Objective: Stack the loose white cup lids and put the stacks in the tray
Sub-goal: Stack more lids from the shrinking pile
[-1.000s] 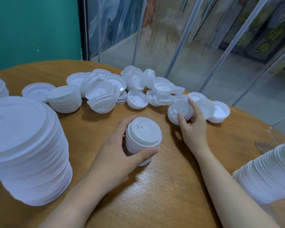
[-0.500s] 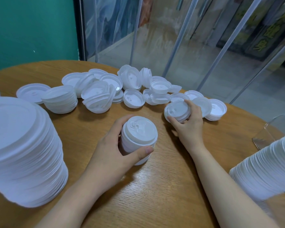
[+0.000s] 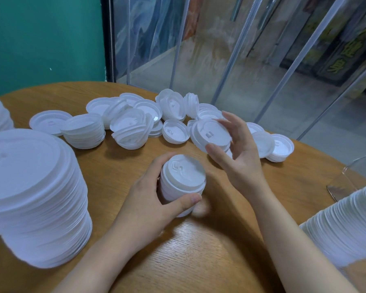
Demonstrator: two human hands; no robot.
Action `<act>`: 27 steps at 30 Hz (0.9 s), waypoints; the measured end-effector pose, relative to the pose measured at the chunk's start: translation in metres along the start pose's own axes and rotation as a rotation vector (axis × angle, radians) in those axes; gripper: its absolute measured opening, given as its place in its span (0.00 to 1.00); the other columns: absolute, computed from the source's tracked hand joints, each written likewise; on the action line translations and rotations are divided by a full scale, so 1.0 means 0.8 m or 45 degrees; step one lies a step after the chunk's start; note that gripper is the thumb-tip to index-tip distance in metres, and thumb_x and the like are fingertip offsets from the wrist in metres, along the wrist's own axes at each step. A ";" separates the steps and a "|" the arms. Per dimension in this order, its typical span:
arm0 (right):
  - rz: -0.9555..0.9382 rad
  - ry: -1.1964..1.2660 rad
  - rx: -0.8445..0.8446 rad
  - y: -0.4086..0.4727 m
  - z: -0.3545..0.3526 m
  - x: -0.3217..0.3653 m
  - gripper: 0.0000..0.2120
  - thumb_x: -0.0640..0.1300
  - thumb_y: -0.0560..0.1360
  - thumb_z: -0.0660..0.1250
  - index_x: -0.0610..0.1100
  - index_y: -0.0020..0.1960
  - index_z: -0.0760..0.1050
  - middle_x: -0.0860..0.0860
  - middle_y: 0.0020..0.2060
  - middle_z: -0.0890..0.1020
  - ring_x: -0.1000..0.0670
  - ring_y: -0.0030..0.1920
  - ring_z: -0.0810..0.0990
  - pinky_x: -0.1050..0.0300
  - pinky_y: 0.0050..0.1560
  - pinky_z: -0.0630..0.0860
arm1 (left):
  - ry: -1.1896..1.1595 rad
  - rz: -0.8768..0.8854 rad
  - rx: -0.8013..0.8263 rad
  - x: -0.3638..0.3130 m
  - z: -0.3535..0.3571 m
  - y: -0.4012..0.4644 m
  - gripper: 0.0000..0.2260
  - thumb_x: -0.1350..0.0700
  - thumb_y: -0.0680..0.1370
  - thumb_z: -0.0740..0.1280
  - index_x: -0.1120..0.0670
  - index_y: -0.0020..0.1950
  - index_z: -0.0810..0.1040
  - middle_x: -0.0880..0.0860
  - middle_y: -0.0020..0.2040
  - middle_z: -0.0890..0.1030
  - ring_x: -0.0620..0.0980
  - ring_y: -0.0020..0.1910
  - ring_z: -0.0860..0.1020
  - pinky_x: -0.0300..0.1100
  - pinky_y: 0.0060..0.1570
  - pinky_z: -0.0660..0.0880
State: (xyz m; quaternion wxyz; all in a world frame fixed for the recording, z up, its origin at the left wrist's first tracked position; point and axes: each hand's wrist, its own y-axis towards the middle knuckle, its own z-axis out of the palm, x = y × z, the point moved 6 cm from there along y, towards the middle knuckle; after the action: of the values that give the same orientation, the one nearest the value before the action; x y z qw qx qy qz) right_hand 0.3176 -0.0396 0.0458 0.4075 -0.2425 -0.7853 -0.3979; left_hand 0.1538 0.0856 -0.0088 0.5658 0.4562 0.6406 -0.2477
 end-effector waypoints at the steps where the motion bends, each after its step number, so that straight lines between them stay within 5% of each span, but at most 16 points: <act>1: 0.000 0.050 0.076 -0.002 0.006 0.009 0.35 0.56 0.70 0.75 0.52 0.74 0.69 0.52 0.66 0.79 0.52 0.70 0.75 0.50 0.70 0.72 | 0.000 -0.003 -0.003 0.001 0.000 0.000 0.36 0.38 0.63 0.78 0.34 0.69 0.71 0.32 0.61 0.79 0.34 0.61 0.77 0.31 0.59 0.72; 8: 0.074 0.056 0.571 -0.014 0.039 0.028 0.36 0.50 0.66 0.79 0.50 0.72 0.72 0.52 0.66 0.80 0.48 0.72 0.75 0.42 0.73 0.71 | -0.006 -0.004 -0.003 0.000 0.000 -0.001 0.31 0.46 0.67 0.82 0.36 0.66 0.73 0.36 0.58 0.82 0.37 0.58 0.80 0.39 0.56 0.76; 13: 0.188 -0.023 0.783 -0.018 0.040 0.017 0.31 0.46 0.65 0.81 0.50 0.67 0.77 0.57 0.68 0.78 0.59 0.74 0.71 0.54 0.75 0.67 | -0.015 0.035 -0.020 0.000 -0.002 0.000 0.33 0.42 0.64 0.81 0.37 0.67 0.73 0.36 0.60 0.81 0.37 0.60 0.79 0.34 0.57 0.75; 17: 0.207 -0.060 0.833 -0.020 0.040 0.019 0.30 0.42 0.66 0.79 0.51 0.67 0.76 0.59 0.66 0.79 0.60 0.72 0.72 0.64 0.71 0.68 | -0.005 0.033 -0.010 0.001 -0.002 0.000 0.34 0.41 0.63 0.82 0.36 0.67 0.73 0.36 0.60 0.81 0.38 0.61 0.79 0.40 0.59 0.76; 24: 0.220 -0.154 0.903 -0.020 0.040 0.019 0.33 0.52 0.65 0.81 0.59 0.68 0.75 0.60 0.68 0.77 0.56 0.71 0.73 0.49 0.73 0.70 | 0.021 0.039 -0.013 0.001 -0.002 0.000 0.33 0.41 0.63 0.82 0.36 0.66 0.73 0.34 0.59 0.81 0.36 0.60 0.79 0.33 0.57 0.75; 27: 0.209 0.004 0.815 -0.012 0.032 0.019 0.33 0.51 0.67 0.78 0.52 0.70 0.75 0.56 0.69 0.78 0.53 0.71 0.74 0.52 0.71 0.72 | 0.015 0.035 -0.014 0.001 -0.001 0.000 0.33 0.41 0.63 0.81 0.36 0.66 0.73 0.33 0.59 0.80 0.35 0.60 0.78 0.34 0.57 0.74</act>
State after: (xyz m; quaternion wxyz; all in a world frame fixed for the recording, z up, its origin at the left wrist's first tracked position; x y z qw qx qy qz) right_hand 0.2909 -0.0233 0.0449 0.4950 -0.1638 -0.8477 -0.0971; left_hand 0.1536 0.0864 -0.0094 0.5681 0.4633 0.6388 -0.2336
